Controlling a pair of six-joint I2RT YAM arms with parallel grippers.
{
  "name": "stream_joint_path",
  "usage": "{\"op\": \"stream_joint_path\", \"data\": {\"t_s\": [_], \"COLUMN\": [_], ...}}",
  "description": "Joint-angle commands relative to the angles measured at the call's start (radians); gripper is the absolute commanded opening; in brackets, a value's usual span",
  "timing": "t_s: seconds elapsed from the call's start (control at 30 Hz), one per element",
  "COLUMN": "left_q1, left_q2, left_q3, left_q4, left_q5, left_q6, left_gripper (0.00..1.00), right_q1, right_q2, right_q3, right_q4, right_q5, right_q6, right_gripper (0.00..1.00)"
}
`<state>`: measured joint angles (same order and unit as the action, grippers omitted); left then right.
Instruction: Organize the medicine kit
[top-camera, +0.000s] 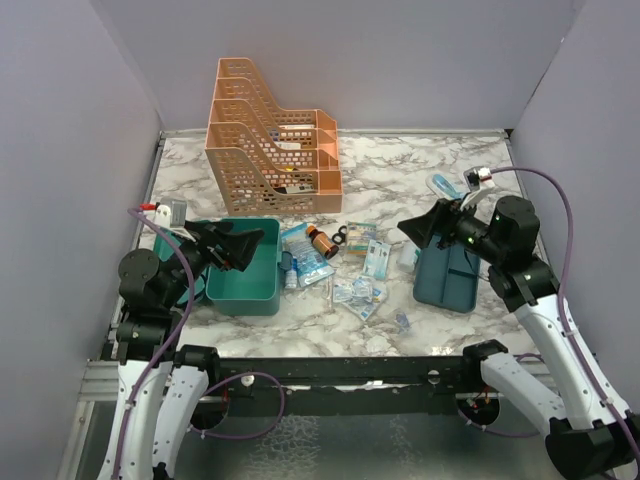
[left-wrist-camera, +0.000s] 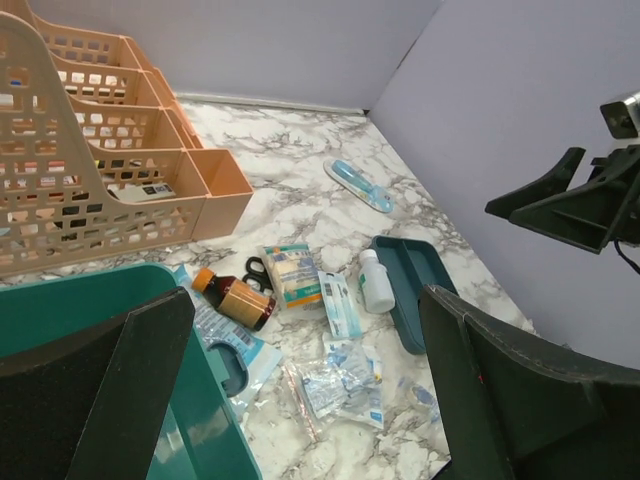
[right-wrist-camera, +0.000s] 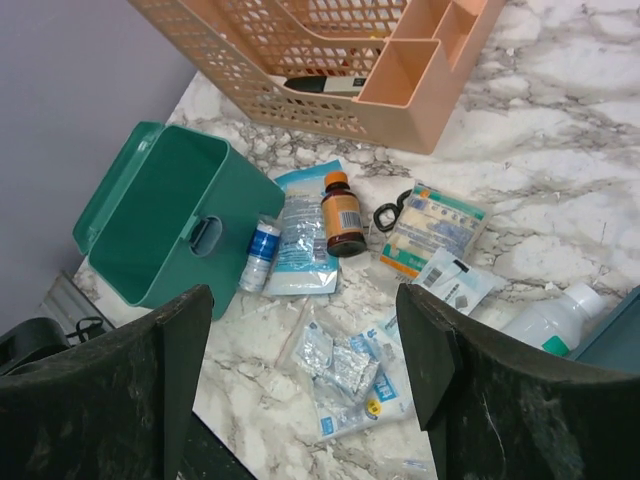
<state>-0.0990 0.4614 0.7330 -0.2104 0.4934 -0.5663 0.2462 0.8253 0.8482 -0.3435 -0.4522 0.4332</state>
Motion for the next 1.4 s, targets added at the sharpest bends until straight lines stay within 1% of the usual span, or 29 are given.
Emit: {"op": "stream_joint_path", "data": {"t_s": [0.0,0.17,0.33,0.47,0.6,0.77,0.8,0.9,0.97,1.03,1.17,1.23,1.37], "left_q1": [0.004,-0.044,-0.095,-0.105,-0.111,-0.112,-0.112,-0.112,-0.110,-0.112,-0.112,-0.112,-0.112], "left_q2": [-0.005,0.021,0.078,0.148,0.191,0.223,0.232,0.264,0.282,0.316,0.402,0.428,0.434], "left_q3": [0.043,0.004,-0.066,-0.100,-0.116,-0.045,-0.027,0.022,0.024,0.017,0.011,0.007,-0.004], "left_q4": [0.003,0.031,0.062,0.059,0.033,-0.141,-0.180,-0.262,-0.282,-0.276,-0.233,-0.210,-0.186], "left_q5": [0.017,0.086,0.113,0.111,0.000,-0.264,-0.318,-0.427,-0.459,-0.445,-0.331,-0.283,-0.289], "left_q6": [0.057,0.067,-0.026,-0.087,-0.138,-0.093,-0.085,-0.046,-0.028,-0.024,-0.011,-0.002,0.019], "left_gripper": [0.99,0.99,0.99,0.99,0.95,0.93,0.91,0.80,0.74,0.72,0.67,0.67,0.67], "right_q1": [-0.008,-0.008,-0.008,-0.008,-0.008,-0.005,-0.001,0.021,0.051,0.084,0.184,0.237,0.341], "right_q2": [-0.050,-0.057,-0.037,-0.005,0.039,0.109,0.119,0.153,0.181,0.212,0.301,0.373,0.578], "right_q3": [0.035,0.036,0.000,-0.038,-0.080,-0.121,-0.128,-0.133,-0.134,-0.129,-0.114,-0.089,0.031], "right_q4": [0.021,0.013,0.034,0.083,0.138,0.178,0.183,0.188,0.194,0.195,0.227,0.248,0.261], "right_q5": [0.041,-0.024,-0.078,-0.115,-0.135,-0.131,-0.124,-0.087,-0.057,-0.017,0.103,0.155,0.251], "right_q6": [-0.036,-0.052,-0.051,-0.021,0.032,0.084,0.088,0.100,0.104,0.109,0.106,0.098,0.041], "right_gripper": [0.76,0.77,0.76,0.74,0.70,0.65,0.64,0.63,0.62,0.61,0.60,0.59,0.58]}}
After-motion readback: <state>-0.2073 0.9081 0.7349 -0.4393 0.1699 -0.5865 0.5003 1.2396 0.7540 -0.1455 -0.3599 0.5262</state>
